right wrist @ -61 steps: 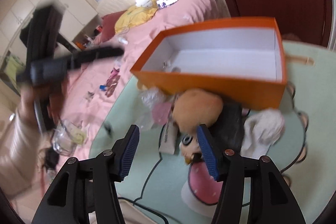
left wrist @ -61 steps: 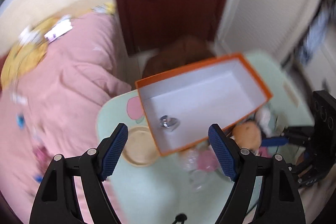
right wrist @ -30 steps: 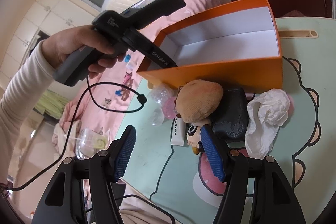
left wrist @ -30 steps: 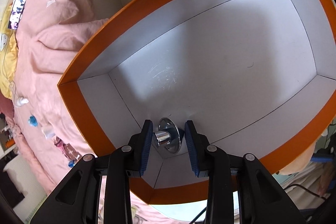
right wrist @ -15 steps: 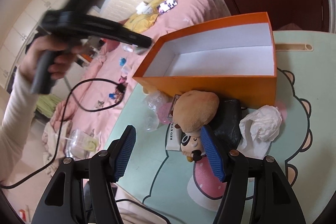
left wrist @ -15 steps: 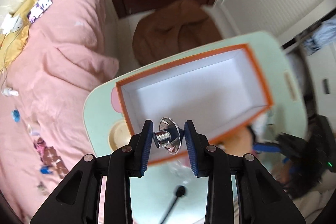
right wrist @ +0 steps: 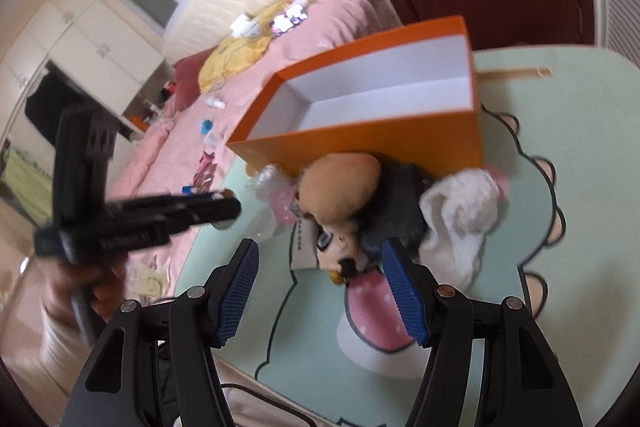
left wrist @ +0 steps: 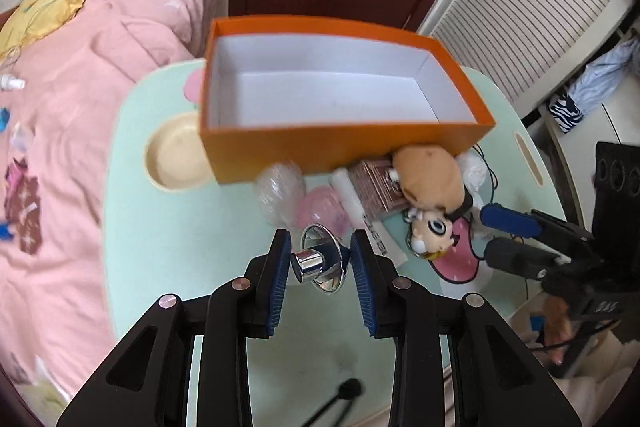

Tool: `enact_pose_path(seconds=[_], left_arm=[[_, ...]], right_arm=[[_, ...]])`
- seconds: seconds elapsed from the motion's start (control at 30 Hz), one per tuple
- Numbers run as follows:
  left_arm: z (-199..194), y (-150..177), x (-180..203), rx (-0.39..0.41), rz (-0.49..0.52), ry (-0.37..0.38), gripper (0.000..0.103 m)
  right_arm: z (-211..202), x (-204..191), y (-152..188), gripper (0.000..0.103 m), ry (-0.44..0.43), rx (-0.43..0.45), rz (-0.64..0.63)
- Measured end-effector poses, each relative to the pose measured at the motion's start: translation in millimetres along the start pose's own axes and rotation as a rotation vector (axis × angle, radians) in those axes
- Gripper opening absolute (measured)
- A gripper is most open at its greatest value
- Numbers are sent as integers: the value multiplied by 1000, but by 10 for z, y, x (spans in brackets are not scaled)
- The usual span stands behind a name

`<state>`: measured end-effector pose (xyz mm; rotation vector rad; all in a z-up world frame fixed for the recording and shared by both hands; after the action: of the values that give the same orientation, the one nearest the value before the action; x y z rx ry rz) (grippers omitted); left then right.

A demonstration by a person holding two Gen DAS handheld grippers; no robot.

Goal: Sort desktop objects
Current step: 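Grasp the metal piece in the box with the left tool, place it on table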

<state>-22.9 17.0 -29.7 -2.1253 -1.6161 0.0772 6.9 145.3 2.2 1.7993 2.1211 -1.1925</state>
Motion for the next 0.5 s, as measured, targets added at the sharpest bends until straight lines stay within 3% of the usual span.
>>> enact_pose_path(seconds=[0.2, 0.33, 0.4, 0.47, 0.5], left_arm=[[185, 54, 133, 92, 72, -87, 33], [283, 23, 181, 141, 76, -91, 34], [323, 21, 172, 161, 67, -104, 41], [277, 11, 152, 197, 62, -122, 59], [208, 18, 138, 219, 61, -128, 64]], right_arm=[[-103, 8, 35, 64, 46, 17, 0], [-176, -7, 10, 64, 72, 36, -13], [-201, -24, 10, 64, 82, 41, -21], [-215, -44, 18, 64, 89, 45, -29], [-222, -52, 26, 64, 92, 47, -33]])
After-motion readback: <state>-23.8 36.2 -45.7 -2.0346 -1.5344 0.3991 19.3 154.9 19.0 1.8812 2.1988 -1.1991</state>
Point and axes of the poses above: each gripper's, at about its wrist camera, not at the fingertips, and z roughly the way its jaws point, x to its right, y to its underside, the point moved 10 cm from there along z, roughly the way its jaws point, and after that the axes turned 1 degree about -x, right-handed, at the moved point
